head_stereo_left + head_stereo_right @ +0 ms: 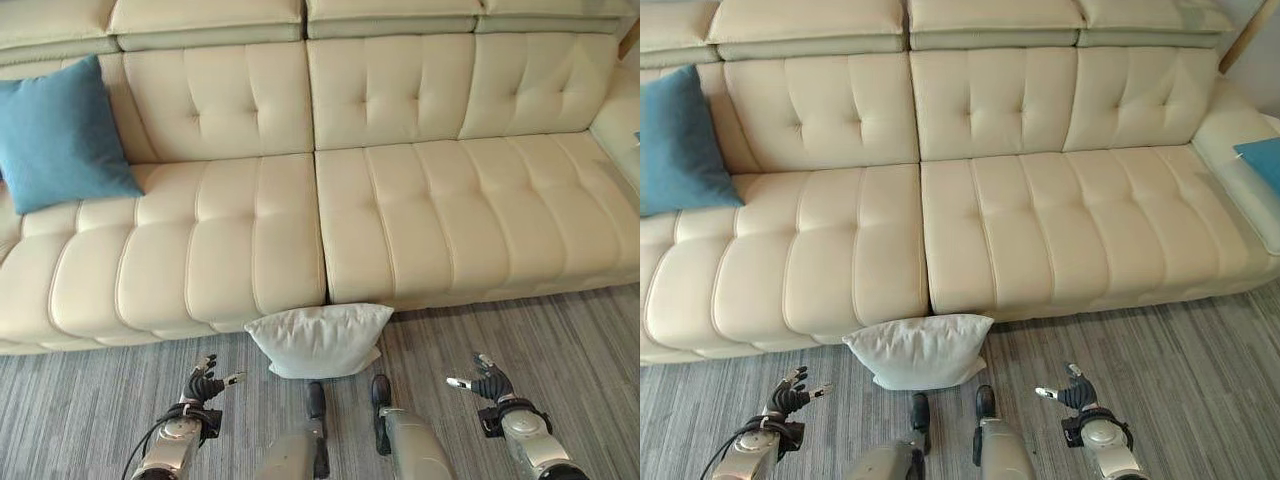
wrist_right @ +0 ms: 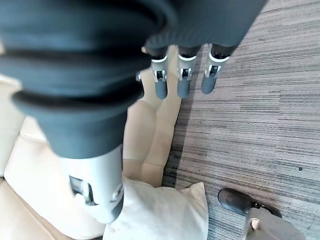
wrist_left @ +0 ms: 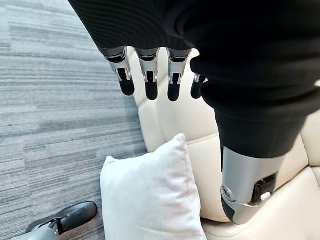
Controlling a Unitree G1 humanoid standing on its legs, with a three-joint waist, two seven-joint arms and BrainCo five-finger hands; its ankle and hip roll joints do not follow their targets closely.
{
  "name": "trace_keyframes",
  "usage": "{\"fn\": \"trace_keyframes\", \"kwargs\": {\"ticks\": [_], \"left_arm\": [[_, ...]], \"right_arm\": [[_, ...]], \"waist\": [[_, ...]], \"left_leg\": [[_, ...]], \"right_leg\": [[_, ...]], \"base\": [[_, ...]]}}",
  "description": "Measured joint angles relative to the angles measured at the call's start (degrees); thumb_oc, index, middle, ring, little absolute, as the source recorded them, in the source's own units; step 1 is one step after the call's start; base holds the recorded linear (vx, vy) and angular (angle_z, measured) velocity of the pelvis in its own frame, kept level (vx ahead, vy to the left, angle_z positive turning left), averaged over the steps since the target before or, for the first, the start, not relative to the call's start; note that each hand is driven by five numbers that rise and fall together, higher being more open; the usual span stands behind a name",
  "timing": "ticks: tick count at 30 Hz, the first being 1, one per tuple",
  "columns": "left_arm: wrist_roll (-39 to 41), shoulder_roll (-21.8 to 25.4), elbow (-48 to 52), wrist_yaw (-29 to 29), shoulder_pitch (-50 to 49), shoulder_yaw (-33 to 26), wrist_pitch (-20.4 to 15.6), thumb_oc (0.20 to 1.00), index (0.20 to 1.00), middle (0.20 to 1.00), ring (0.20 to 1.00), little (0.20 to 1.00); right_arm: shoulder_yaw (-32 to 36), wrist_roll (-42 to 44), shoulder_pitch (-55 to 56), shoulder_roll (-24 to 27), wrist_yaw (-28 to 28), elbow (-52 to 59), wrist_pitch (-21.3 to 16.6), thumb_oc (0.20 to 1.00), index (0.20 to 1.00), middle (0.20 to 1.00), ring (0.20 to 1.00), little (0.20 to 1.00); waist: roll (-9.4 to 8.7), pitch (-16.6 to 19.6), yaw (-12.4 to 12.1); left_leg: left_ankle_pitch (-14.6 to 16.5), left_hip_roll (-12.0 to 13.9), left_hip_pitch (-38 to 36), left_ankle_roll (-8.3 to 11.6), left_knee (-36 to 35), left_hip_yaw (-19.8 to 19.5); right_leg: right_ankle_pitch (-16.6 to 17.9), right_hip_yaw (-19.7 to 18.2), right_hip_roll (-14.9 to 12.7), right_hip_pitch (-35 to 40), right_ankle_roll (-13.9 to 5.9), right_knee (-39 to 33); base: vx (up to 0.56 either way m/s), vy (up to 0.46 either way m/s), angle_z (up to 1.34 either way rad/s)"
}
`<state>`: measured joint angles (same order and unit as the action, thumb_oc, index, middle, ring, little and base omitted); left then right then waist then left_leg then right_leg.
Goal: Pick up all the scattered cushions and arrange them neatly on the sofa.
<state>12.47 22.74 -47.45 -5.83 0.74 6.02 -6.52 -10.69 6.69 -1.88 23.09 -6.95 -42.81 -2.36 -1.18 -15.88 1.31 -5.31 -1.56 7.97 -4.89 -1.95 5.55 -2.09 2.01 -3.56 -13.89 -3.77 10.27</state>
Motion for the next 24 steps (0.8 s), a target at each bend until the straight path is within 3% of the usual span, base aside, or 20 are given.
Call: {"fn": "trace_keyframes", "kwargs": {"ticks": [1, 2, 4, 6, 9, 11, 15, 19, 20, 24], "left_arm": [[0.0, 0.0, 0.0, -0.1, -0.1, 0.0, 0.0, 1.000, 1.000, 1.000, 1.000, 1.000], [0.0, 0.2, -0.1, -0.4, 0.1, 0.0, 0.0, 1.000, 1.000, 1.000, 1.000, 1.000], [0.0, 0.7, -0.2, -0.8, 1.2, 0.0, 0.0, 1.000, 1.000, 1.000, 1.000, 1.000], [0.0, 1.5, -1.1, -1.7, 3.9, 1.1, -0.2, 1.000, 1.000, 1.000, 1.000, 1.000], [0.0, 3.5, -2.4, -3.2, 9.8, 2.0, -0.5, 1.000, 1.000, 1.000, 1.000, 1.000], [1.2, 4.7, -4.5, -4.8, 17.2, 2.8, -1.0, 1.000, 1.000, 1.000, 1.000, 1.000], [5.5, 6.7, -7.4, -6.3, 27.1, 2.9, -1.8, 1.000, 1.000, 1.000, 1.000, 1.000], [7.9, 10.5, -7.7, -7.9, 33.5, 5.4, -2.4, 1.000, 1.000, 1.000, 1.000, 1.000], [8.9, 13.6, -9.4, -7.8, 38.9, 10.2, -2.7, 1.000, 1.000, 1.000, 1.000, 1.000], [9.1, 15.1, -9.9, -7.9, 46.6, 9.8, -3.2, 1.000, 1.000, 1.000, 1.000, 1.000]], "right_arm": [[-0.1, 0.0, -0.9, 0.2, 0.0, 0.2, 0.0, 1.000, 1.000, 1.000, 1.000, 1.000], [-0.5, 0.0, -1.8, 0.6, -0.1, 0.6, 0.0, 1.000, 1.000, 1.000, 1.000, 1.000], [-2.1, -0.2, -3.4, 1.3, -0.5, 0.8, -0.1, 1.000, 1.000, 1.000, 1.000, 1.000], [-4.2, -1.2, -6.2, 2.8, -1.8, 1.1, -0.5, 1.000, 1.000, 1.000, 1.000, 1.000], [-6.1, -1.9, -12.3, 3.4, -3.0, 0.6, -1.0, 1.000, 1.000, 1.000, 1.000, 1.000], [-8.0, -2.2, -20.9, 3.2, -4.7, -1.9, -1.0, 1.000, 1.000, 1.000, 1.000, 1.000], [-9.0, -1.7, -31.1, 3.2, -7.2, -6.5, -0.8, 1.000, 1.000, 1.000, 1.000, 1.000], [-9.2, 2.1, -38.2, 3.5, -10.3, -10.4, -1.2, 1.000, 1.000, 1.000, 1.000, 1.000], [-10.0, 4.2, -43.8, 4.4, -11.6, -15.1, -1.0, 1.000, 1.000, 1.000, 1.000, 1.000], [-9.1, 6.2, -52.8, 6.4, -13.2, -16.2, -1.0, 1.000, 1.000, 1.000, 1.000, 1.000]], "waist": [[0.25, -0.3, -0.8], [0.40, -0.5, -0.9], [-0.72, -1.2, -0.8], [-0.23, -2.3, -1.6], [-0.62, -4.5, -1.8], [0.00, -8.9, -1.7], [0.54, -14.1, -1.0], [0.44, -15.9, 0.2], [0.50, -15.9, 0.7], [0.94, -17.2, 1.4]], "left_leg": [[0.5, 0.4, 0.4, 0.77, -0.2, -0.1], [1.9, 1.1, 1.8, 2.79, -0.1, -0.5], [2.9, 0.8, 4.1, 4.04, 3.4, -0.2], [3.2, 1.8, 8.0, 3.90, 8.2, -0.3], [3.1, 1.6, 13.5, 4.04, 8.5, -0.2], [2.9, 1.5, 18.8, 4.33, 11.7, -0.1], [2.9, 1.8, 26.8, 4.33, 16.9, 0.1], [3.5, 2.2, 36.2, 3.62, 23.3, 1.2], [4.9, 2.2, 43.4, 2.84, 27.9, 1.6], [6.3, 2.4, 53.7, 2.17, 35.9, 2.0]], "right_leg": [[0.3, 0.8, 0.2, 0.1, 0.36, -0.6], [0.4, 2.6, 0.4, 0.0, 0.32, -2.6], [2.0, 4.1, -0.4, -0.6, 1.08, -4.3], [3.7, 5.2, -0.3, -4.2, 1.89, -1.4], [3.6, 5.0, -0.6, -10.5, 1.94, 0.3], [4.2, 4.4, -0.9, -15.8, 2.21, 3.6], [4.3, 4.0, -1.2, -23.3, 2.77, 8.1], [5.5, 3.5, -1.7, -32.4, 4.67, 13.5], [4.3, 2.4, -1.9, -39.7, 5.02, 18.0], [3.0, 1.7, -2.6, -49.7, 5.34, 24.6]], "base": [[-0.04, -0.103, 0.27], [-0.08, -0.114, 0.36], [-0.20, -0.118, 0.34], [-0.16, -0.048, 0.18], [-0.11, -0.027, 0.13], [-0.11, -0.024, 0.02], [-0.07, 0.011, 0.02], [-0.10, 0.043, -0.01], [-0.05, 0.050, -0.01], [-0.01, 0.038, -0.06]]}}
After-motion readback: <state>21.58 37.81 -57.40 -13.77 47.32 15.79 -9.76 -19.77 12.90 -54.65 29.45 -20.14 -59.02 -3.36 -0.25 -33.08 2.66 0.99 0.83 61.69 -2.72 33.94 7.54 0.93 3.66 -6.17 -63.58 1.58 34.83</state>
